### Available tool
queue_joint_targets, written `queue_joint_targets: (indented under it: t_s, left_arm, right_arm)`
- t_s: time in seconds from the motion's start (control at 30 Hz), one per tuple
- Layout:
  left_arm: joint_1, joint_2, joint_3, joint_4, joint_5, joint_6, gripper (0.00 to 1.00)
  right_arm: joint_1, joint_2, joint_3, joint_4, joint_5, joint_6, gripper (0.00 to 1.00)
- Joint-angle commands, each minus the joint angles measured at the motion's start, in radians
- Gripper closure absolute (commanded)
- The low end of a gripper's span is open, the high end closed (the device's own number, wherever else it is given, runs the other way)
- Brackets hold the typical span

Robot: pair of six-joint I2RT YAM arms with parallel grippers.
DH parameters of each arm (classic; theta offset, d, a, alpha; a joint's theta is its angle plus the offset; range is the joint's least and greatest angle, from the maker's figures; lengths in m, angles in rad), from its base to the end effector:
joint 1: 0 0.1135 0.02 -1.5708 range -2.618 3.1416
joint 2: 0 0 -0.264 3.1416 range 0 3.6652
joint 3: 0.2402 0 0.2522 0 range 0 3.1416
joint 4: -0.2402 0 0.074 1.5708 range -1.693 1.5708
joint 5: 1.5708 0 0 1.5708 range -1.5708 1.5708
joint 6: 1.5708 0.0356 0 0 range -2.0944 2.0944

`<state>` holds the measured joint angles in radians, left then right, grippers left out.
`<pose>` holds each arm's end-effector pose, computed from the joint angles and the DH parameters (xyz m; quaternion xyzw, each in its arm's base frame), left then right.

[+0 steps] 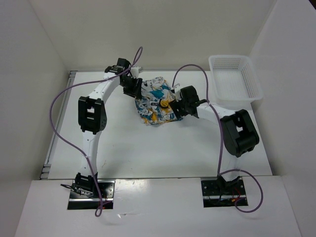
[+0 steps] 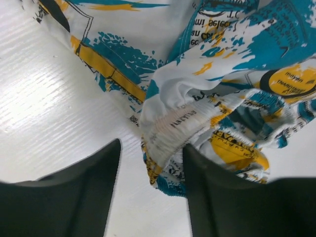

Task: Fold and stack the shorts
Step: Fold the shorts

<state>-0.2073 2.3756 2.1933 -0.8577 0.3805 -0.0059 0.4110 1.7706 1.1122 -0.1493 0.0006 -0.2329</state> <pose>0.5025 -0.1192 0.2188 0.1446 0.9378 -0.2089 0.2367 0.3471 0.1512 0.1906 -0.2936 0.8804 0.0328 0.3709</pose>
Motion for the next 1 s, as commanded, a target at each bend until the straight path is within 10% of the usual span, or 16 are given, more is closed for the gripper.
queue_joint_targets:
  t_s: [0.0,0.27,0.6,0.97]
  left_arm:
    - [-0.004,0.039,-0.004,-0.009,0.041,0.006,0.46]
    - [-0.014,0.085,0.088,-0.027,0.116,0.006,1.00]
    - [-0.064,-0.065,0.255,0.022,0.255,0.006,1.00]
    - [-0.004,0.184,0.404,0.013,0.140,0.006,0.90]
  right_arm:
    - [0.006,0.068,0.014,0.077,-0.054,0.020,0.21]
    - [0.006,0.115,0.035,0.059,-0.088,0.029,0.25]
    - [0.006,0.124,0.044,0.059,-0.079,0.038,0.33]
    - [0.015,0.124,0.044,0.059,-0.079,0.029,0.27]
